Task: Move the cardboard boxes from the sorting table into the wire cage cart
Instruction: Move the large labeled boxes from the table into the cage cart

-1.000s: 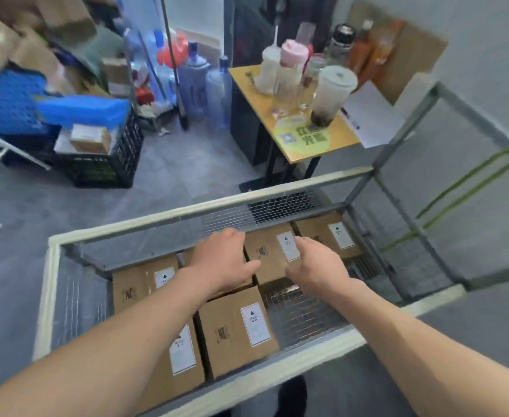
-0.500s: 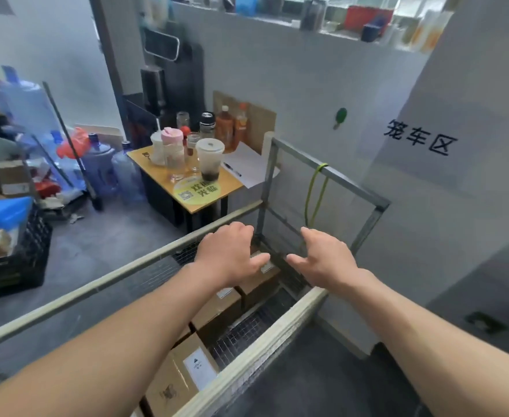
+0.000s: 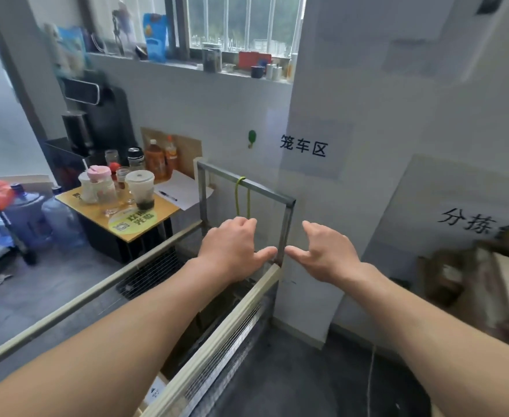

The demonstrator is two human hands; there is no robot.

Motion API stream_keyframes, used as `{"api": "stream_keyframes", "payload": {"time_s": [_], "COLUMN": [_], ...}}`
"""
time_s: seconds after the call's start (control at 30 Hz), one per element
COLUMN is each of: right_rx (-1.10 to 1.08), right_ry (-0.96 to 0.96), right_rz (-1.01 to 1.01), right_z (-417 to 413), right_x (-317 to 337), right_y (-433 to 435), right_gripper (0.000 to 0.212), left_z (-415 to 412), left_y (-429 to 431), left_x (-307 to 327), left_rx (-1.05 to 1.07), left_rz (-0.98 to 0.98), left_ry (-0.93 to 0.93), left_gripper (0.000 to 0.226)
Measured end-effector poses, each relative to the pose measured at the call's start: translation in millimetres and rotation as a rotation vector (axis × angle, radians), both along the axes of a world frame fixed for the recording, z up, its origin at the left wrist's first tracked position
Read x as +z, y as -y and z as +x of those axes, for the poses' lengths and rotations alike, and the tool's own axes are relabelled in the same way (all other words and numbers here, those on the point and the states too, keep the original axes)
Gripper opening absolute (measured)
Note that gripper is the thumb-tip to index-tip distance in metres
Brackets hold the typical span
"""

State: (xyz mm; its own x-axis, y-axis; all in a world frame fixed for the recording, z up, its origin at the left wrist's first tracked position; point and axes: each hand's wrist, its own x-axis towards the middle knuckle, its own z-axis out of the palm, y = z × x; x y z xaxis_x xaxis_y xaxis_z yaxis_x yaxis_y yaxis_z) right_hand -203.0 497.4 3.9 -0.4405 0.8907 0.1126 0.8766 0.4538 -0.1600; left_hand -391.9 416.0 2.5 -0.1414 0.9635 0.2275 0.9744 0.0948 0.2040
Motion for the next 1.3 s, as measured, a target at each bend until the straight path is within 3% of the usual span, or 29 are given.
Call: {"api": "stream_keyframes", "payload": {"time_s": [0.4, 0.8, 1.07, 1.3], "right_rx": [-0.275, -0.589, -0.739, -0.826], "right_ry": [0.008, 0.036, 0.05, 0.0], "right_rz": [0.05, 0.004, 0.009, 0.012], "right_z": [92, 155, 226, 308], "right_x": [21, 13, 12, -3], "right_y": [60, 166, 207, 226], "right_gripper": [0.069, 0.074, 0.054, 0.061], "left_z": [65, 120, 191, 276], "left_y": [14, 47, 53, 53], "left_x": [22, 4, 5, -2], "left_rx": [-0.245, -0.521, -0.676, -0.786], "left_rz": [0.05, -0.004, -0.02, -0.046], "left_ry": [-0.023, 0.022, 0.032, 0.034], "left_gripper": [0.077, 0.079, 0.08, 0.074]}}
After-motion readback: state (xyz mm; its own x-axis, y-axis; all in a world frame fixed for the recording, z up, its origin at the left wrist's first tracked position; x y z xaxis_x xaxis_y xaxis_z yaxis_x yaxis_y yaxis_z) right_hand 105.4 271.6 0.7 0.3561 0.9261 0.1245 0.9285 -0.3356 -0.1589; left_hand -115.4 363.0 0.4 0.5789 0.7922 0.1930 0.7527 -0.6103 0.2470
